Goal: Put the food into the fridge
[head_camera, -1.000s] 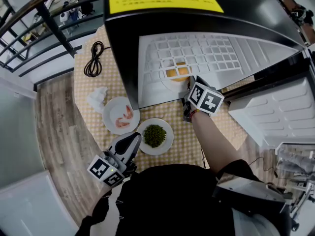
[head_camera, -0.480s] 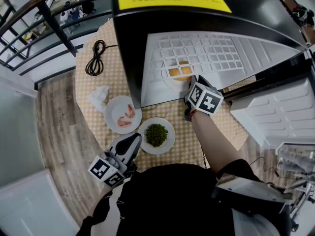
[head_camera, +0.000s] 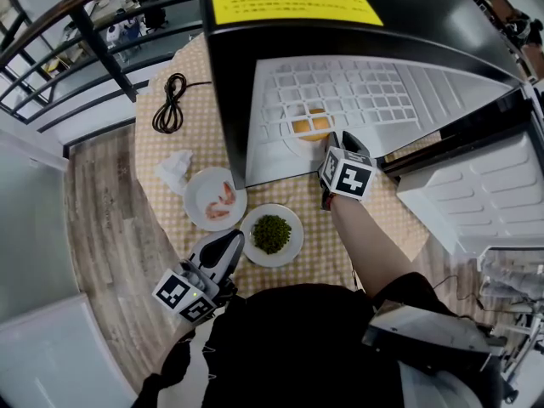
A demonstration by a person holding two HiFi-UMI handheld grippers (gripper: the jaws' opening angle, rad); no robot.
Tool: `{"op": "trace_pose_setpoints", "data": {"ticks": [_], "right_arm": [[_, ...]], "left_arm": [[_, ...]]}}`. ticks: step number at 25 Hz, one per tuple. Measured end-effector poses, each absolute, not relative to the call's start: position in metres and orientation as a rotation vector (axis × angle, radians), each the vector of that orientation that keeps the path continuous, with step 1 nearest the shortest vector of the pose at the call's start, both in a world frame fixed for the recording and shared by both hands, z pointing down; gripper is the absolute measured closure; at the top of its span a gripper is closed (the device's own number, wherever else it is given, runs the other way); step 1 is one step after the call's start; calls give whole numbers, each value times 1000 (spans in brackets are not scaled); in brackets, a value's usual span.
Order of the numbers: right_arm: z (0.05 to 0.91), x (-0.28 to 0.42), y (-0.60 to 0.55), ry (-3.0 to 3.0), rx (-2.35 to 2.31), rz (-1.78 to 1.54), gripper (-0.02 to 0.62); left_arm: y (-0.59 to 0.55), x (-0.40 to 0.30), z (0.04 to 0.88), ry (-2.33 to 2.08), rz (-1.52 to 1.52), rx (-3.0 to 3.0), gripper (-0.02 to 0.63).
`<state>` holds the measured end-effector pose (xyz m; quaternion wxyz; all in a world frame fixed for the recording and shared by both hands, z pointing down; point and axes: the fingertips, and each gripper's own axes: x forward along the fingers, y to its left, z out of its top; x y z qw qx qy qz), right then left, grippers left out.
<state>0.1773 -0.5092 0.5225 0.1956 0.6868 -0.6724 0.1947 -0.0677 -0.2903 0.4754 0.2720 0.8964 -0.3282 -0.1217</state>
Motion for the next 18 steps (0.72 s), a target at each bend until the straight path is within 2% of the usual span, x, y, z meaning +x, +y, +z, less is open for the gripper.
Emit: {"op": "trace_pose_setpoints", "data": {"ticks": [9,18], "right_arm": [[518,177,-508,-1917,1844,489,468],[493,209,-478,-1934,1973,640,476]], "left_arm": [[-274,-73,461,-943,-335,2419,594],[-246,-65,430,-996,-342,2470,594]]}}
